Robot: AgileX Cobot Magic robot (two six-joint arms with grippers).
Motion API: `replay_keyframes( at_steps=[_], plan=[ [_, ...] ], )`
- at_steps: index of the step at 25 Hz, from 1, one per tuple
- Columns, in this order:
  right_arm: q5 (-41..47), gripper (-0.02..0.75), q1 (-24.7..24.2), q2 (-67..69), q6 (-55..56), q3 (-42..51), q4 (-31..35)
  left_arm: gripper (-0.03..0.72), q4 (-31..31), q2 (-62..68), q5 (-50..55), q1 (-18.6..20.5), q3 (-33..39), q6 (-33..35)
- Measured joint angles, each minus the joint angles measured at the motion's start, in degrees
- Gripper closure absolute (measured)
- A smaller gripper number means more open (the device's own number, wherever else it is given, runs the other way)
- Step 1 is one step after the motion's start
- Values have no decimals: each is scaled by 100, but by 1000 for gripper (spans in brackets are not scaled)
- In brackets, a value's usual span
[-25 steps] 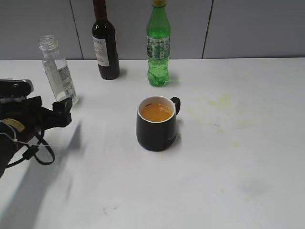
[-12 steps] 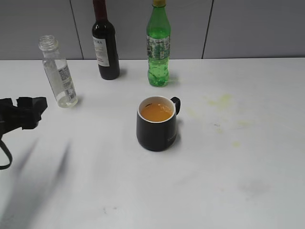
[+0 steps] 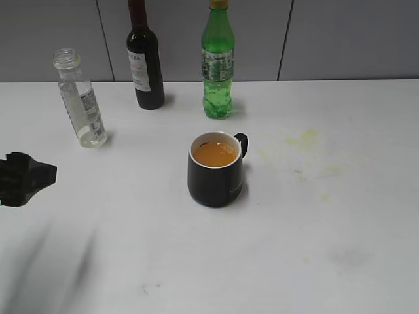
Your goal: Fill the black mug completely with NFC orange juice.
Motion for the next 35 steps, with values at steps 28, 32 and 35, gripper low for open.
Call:
replay_keyframes(
  at_steps=[28, 32, 35],
  plan=[
    [0, 143, 0, 0, 0, 0, 0, 99, 2430, -5097, 6154, 0, -912, -1145],
    [0, 143, 0, 0, 0, 0, 0, 99, 2503, -5879, 6154, 0, -622, -1156],
    [0, 143, 0, 0, 0, 0, 0, 99, 2508, -6202, 6021, 0, -467, -1163]
  ],
)
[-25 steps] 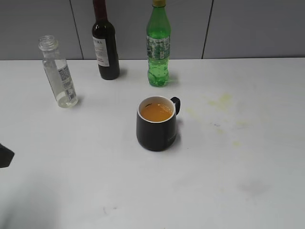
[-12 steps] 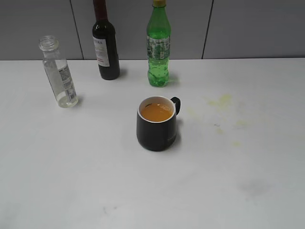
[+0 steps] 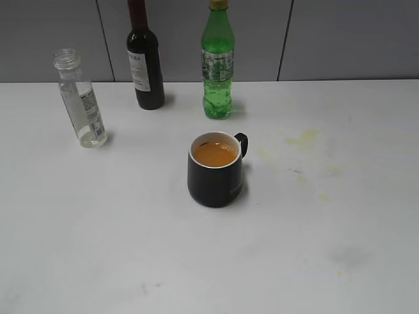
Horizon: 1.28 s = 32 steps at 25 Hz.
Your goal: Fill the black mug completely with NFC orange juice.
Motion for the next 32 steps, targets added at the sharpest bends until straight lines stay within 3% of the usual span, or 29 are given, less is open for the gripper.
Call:
replay_keyframes(
  at_steps=[20, 32],
  plan=[
    [0, 143, 0, 0, 0, 0, 0, 99, -552, -74, -50, 0, 20, -11],
    [0, 143, 0, 0, 0, 0, 0, 99, -576, -74, -50, 0, 20, -11]
  ],
)
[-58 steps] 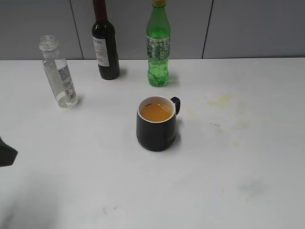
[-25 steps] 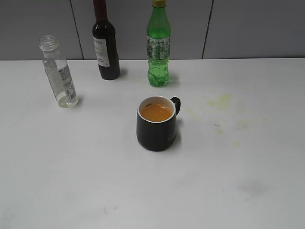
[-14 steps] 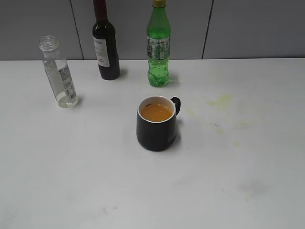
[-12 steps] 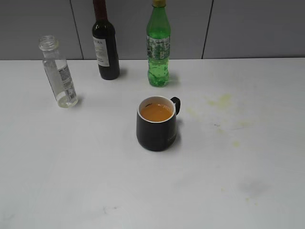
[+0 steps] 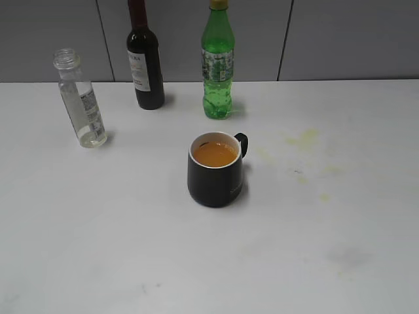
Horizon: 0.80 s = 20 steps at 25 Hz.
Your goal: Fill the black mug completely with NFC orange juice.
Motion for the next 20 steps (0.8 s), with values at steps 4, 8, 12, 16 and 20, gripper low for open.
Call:
replay_keyframes(
  at_steps=[4, 8, 12, 16, 20],
  plan=[
    [0, 143, 0, 0, 0, 0, 0, 99, 0, 0, 0, 0, 0, 0],
    [0, 143, 0, 0, 0, 0, 0, 103, 0, 0, 0, 0, 0, 0],
    [0, 143, 0, 0, 0, 0, 0, 105, 0, 0, 0, 0, 0, 0],
    [0, 143, 0, 0, 0, 0, 0, 126, 0, 0, 0, 0, 0, 0],
    [0, 143, 0, 0, 0, 0, 0, 150, 0, 0, 0, 0, 0, 0]
  ],
)
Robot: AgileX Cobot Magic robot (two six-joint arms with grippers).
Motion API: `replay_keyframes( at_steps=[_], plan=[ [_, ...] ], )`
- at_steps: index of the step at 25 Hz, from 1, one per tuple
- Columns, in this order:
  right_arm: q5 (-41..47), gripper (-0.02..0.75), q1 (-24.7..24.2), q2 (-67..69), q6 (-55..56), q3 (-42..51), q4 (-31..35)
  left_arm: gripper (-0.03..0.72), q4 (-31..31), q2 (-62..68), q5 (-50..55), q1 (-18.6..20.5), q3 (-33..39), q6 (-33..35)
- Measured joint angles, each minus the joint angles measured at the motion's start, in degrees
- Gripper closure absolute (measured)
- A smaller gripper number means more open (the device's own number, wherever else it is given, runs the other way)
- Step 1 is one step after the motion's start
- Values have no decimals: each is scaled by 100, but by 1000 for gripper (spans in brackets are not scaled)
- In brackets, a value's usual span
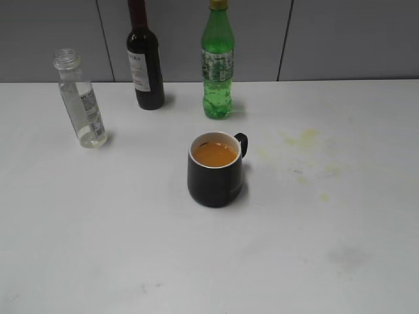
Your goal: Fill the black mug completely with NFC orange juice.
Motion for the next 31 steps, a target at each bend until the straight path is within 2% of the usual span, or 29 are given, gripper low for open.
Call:
replay_keyframes(
  at_steps=[5, 13, 16, 31],
  plan=[
    [0, 143, 0, 0, 0, 0, 0, 163, 0, 0, 0, 153, 0, 0],
    [0, 143, 0, 0, 0, 2, 34, 167, 7, -389, 11, 1152, 7, 0],
    [0, 143, 0, 0, 0, 2, 34, 168, 7, -408, 11, 1406, 7, 0],
    [0, 143, 0, 0, 0, 2, 34, 172, 13, -408, 11, 1744, 7, 0]
  ],
)
